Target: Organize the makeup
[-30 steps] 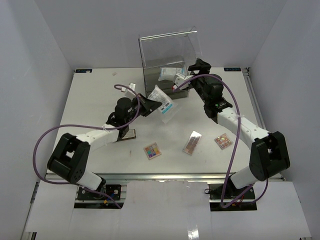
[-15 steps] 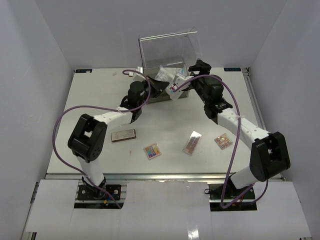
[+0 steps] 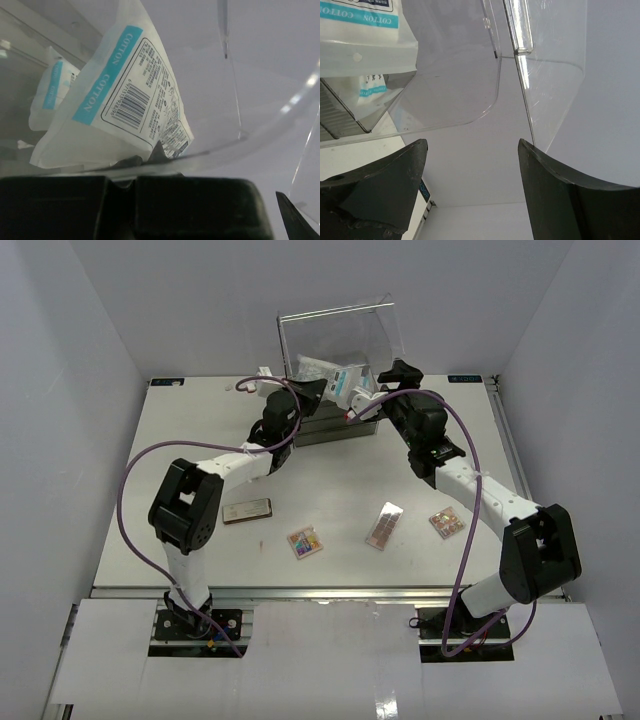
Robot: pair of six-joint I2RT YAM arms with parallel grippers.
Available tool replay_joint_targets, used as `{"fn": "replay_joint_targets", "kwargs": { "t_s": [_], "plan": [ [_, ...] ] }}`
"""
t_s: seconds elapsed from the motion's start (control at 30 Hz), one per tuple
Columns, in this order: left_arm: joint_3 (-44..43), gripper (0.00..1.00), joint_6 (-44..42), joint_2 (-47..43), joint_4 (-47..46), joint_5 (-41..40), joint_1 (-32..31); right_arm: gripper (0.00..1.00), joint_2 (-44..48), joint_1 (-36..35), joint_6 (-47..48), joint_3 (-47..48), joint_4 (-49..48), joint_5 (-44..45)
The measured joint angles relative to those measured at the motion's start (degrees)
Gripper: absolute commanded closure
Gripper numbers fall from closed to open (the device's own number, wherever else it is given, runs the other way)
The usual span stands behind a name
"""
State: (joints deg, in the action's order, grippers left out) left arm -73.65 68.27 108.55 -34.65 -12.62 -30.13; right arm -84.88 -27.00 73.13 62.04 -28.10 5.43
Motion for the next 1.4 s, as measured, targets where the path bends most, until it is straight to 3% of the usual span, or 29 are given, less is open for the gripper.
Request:
{"fn": "replay_joint_targets", "kwargs": {
  "t_s": [0.2, 0.4, 0.57, 0.97, 1.4],
  "plan": [
    [-2.60, 0.90, 2.78, 3.02, 1.50, -3.85, -0.12, 0.20, 0.02, 0.00, -0.55, 0.00, 0.00, 0.01],
    [-5.47, 0.57, 3.96, 4.57, 3.08, -5.55, -0.26, 0.20, 0.02, 0.00, -0.71, -0.02, 0.02, 0.02],
    [-5.92, 0.46, 4.13, 4.57, 3.38, -5.42, -0.33, 0.20, 0.04, 0.00, -0.74, -0.02, 0.01, 0.00],
    [-2.89, 0.45, 5.31, 3.95, 2.01, -3.05, -0.84, 0.20, 0.11, 0.00, -0.75, -0.09, 0.02, 0.02],
    [12.06, 0.45, 4.30, -7.66, -1.71, 0.05, -3.85, 0.20, 1.06, 0.00, -0.75, -1.09, 0.10, 0.12]
  ]
}}
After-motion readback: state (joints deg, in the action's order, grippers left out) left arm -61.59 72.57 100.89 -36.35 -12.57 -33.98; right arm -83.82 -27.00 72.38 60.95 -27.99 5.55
